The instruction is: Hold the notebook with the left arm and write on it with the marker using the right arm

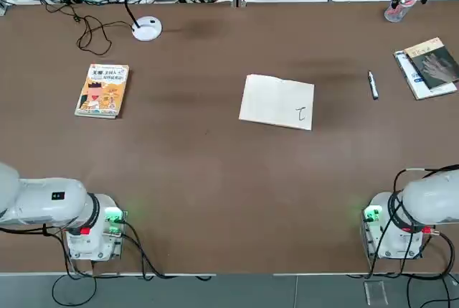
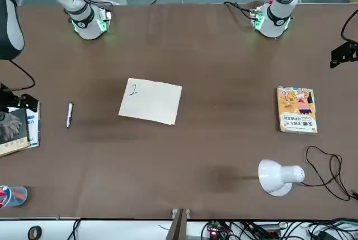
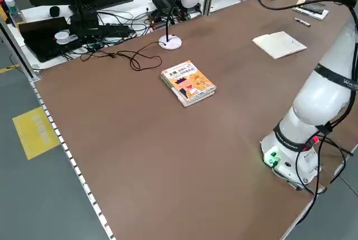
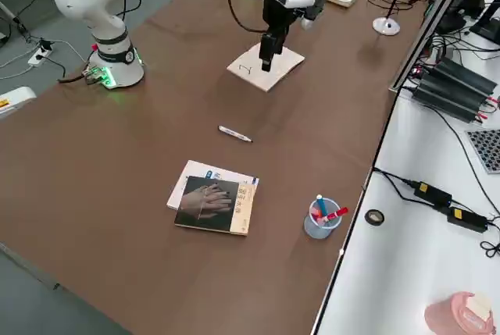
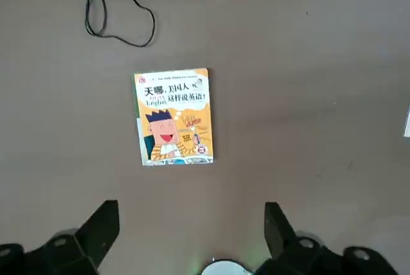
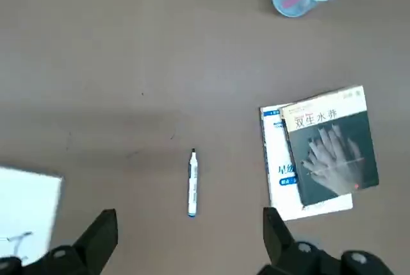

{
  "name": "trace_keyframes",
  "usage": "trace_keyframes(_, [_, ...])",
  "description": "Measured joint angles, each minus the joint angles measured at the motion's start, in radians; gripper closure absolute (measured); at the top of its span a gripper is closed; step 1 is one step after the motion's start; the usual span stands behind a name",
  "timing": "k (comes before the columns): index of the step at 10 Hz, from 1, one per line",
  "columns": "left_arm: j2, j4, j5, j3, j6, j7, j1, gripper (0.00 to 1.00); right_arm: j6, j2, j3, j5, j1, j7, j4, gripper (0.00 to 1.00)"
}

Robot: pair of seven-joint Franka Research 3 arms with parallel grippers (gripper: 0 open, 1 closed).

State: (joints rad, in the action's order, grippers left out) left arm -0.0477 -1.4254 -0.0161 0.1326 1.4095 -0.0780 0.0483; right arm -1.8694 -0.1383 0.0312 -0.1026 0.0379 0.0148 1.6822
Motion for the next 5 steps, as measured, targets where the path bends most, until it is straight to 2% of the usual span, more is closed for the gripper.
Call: trace_keyframes(5, [0.000,-0.013,0.000,-0.004,-0.001,0.000,0.001,0.00,0.054,0.067,0.000,0.043,0.000,-0.048,-0.002,0.00])
